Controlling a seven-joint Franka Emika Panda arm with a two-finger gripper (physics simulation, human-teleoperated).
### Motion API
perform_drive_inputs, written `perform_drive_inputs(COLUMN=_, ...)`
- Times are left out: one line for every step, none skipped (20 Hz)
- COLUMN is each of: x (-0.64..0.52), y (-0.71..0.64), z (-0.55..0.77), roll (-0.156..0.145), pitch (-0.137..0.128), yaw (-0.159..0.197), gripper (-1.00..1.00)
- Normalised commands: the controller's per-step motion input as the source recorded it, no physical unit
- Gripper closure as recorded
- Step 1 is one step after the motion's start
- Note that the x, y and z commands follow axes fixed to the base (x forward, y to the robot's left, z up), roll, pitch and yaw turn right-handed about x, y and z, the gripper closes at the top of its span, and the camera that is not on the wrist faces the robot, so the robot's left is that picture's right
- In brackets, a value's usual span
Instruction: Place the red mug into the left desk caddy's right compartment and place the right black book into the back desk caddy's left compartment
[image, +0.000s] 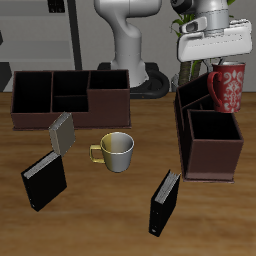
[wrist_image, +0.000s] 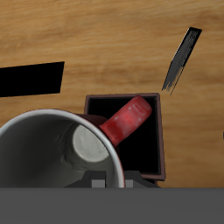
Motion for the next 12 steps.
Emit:
perform_drive_inputs(x=0.42, y=-0.31, z=0.01, roll=-0.002, pitch=0.061, yaw=0.152, gripper=1.00)
perform_drive_inputs(x=0.30, y=-0.52, z=0.04, roll=-0.065, pitch=0.076, yaw=0.002, gripper=1.00)
perform_drive_inputs(x=0.28, y=-0.28, z=0.07, roll=0.027, pitch=-0.028, yaw=0.154, gripper=1.00)
perform_drive_inputs(x=0.30, y=-0.57, z=0.01, roll=-0.090, pitch=0.028, yaw=0.011, gripper=1.00)
perform_drive_inputs(x=0.44, y=-0.73, z=0.09, roll=0.016, pitch=0.000, yaw=0.143, gripper=1.00)
perform_drive_inputs(x=0.19, y=-0.49, z=0.08, roll=-0.076, pitch=-0.036, yaw=0.064, gripper=1.00)
perform_drive_inputs(x=0.22, y=-0.42, z=0.01, roll=0.001, pitch=0.068, yaw=0.023, gripper=1.00)
perform_drive_inputs(x=-0.07, y=-0.05, z=0.00, roll=0.000, pitch=0.000, yaw=0.000, gripper=1.00)
perform_drive_inputs(x=0.27, y=-0.88, z=-0.12, roll=-0.122, pitch=0.167, yaw=-0.146, gripper=1.00)
perform_drive_inputs(x=0.02, y=-0.34, z=-0.02, roll=-0.028, pitch=-0.049, yaw=0.074, gripper=1.00)
perform_drive_inputs(x=0.16, y=-0.30, z=-0.19, roll=0.020, pitch=0.066, yaw=0.054, gripper=1.00)
perform_drive_inputs(x=-0.07, y=-0.13, z=-0.06, roll=0.005, pitch=0.016, yaw=0.025, gripper=1.00)
